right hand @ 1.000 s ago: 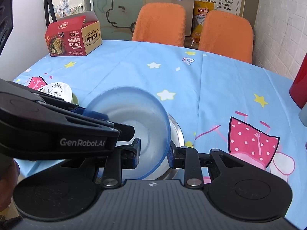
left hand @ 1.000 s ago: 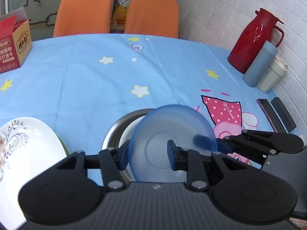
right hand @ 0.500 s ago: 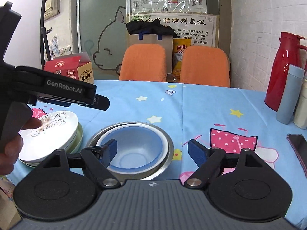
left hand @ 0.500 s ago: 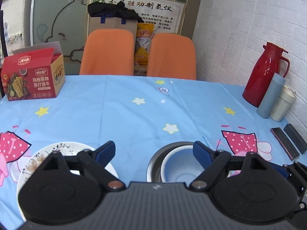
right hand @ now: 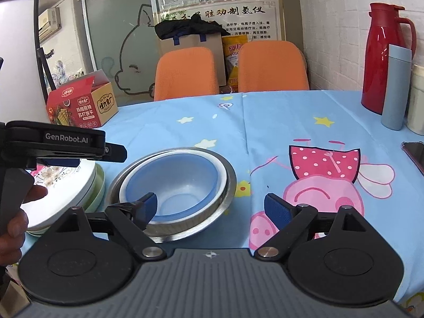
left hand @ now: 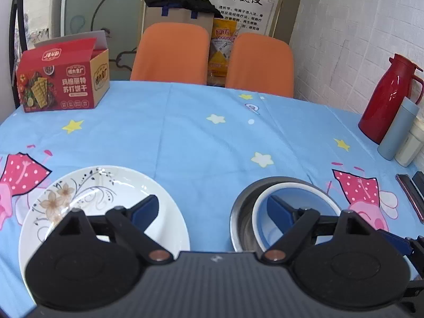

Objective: Organize plates and bowls
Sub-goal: 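Close both grippers on the steel bowl rim of the nested bowls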

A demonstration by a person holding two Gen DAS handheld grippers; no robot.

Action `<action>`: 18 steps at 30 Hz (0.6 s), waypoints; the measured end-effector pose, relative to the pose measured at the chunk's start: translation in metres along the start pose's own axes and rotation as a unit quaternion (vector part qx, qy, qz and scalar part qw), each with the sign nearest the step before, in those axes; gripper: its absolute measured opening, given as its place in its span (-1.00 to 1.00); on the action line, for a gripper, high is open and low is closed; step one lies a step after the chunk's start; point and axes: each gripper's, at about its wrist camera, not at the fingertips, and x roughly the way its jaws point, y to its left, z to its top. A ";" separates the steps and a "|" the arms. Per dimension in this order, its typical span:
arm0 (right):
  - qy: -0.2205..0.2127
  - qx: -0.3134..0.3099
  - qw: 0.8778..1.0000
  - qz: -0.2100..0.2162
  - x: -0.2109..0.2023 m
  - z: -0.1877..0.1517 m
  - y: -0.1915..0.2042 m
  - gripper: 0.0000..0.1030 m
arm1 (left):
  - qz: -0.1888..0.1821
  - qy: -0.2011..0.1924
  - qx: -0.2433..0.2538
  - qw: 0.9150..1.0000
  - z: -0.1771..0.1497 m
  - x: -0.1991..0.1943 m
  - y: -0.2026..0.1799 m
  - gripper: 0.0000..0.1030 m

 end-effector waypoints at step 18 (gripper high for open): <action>0.030 -0.002 1.000 -0.002 0.037 0.007 -0.006 1.00 | -0.034 0.030 0.130 0.990 0.016 0.041 -0.007 0.75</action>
